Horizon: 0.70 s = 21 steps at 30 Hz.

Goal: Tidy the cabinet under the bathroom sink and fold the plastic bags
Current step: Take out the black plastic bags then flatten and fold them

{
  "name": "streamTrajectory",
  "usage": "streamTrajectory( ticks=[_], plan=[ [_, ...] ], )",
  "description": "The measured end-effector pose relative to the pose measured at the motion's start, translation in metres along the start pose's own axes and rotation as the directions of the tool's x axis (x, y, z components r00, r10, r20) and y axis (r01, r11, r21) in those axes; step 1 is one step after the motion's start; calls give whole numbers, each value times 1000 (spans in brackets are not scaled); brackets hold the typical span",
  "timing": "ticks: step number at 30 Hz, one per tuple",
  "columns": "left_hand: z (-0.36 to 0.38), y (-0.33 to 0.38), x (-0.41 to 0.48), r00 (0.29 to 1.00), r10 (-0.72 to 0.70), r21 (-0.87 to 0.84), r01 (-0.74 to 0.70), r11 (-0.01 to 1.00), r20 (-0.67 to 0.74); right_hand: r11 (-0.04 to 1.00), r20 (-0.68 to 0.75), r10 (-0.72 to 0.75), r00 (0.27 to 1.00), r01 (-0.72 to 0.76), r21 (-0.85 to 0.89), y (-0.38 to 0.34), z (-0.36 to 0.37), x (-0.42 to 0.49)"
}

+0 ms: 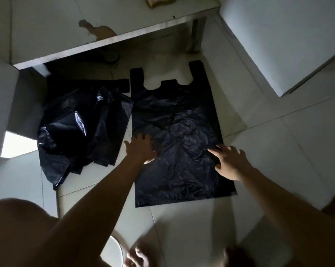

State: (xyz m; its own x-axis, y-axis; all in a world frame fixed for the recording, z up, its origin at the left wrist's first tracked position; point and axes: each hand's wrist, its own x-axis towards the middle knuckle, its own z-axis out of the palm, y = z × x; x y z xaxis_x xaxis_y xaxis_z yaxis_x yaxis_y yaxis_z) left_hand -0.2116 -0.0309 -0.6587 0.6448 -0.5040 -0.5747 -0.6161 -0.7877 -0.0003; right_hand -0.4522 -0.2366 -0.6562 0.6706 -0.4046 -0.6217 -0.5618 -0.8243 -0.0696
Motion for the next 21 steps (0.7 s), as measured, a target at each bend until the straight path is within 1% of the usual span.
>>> streamTrajectory(
  ticks=[2,5,9,11,14,15,17,19,21],
  plan=[
    [9,-2,-3,1000,-3,21,3,1000,-21,999,-36,3,999,-5,-43,-2,8,-3],
    [17,-3,-6,998,-15,-10,14,1000,-56,997,-107,-3,994,-5,-74,-6,16,-7],
    [22,2,-6,996,-51,-39,48,998,-76,996,-145,13,989,-25,-81,-15,17,-2],
    [23,4,-4,994,-63,-65,57,996,-84,998,-164,-5,986,-5,-60,-24,8,5],
    [26,5,0,993,-76,-81,69,994,-92,996,-146,-85,986,83,-24,-39,1,18],
    [27,5,0,992,-81,-81,73,994,-93,996,-121,-93,988,91,-22,-43,2,21],
    [30,4,-1,991,-88,-91,79,993,-105,998,-71,-58,996,56,-22,-51,0,25],
    [31,3,-1,993,-75,-122,64,990,-93,996,-43,-11,999,7,-89,-62,-7,27],
    [29,1,-2,997,-60,-145,53,988,-46,984,-50,-21,999,12,-179,-78,-15,29]
  ],
)
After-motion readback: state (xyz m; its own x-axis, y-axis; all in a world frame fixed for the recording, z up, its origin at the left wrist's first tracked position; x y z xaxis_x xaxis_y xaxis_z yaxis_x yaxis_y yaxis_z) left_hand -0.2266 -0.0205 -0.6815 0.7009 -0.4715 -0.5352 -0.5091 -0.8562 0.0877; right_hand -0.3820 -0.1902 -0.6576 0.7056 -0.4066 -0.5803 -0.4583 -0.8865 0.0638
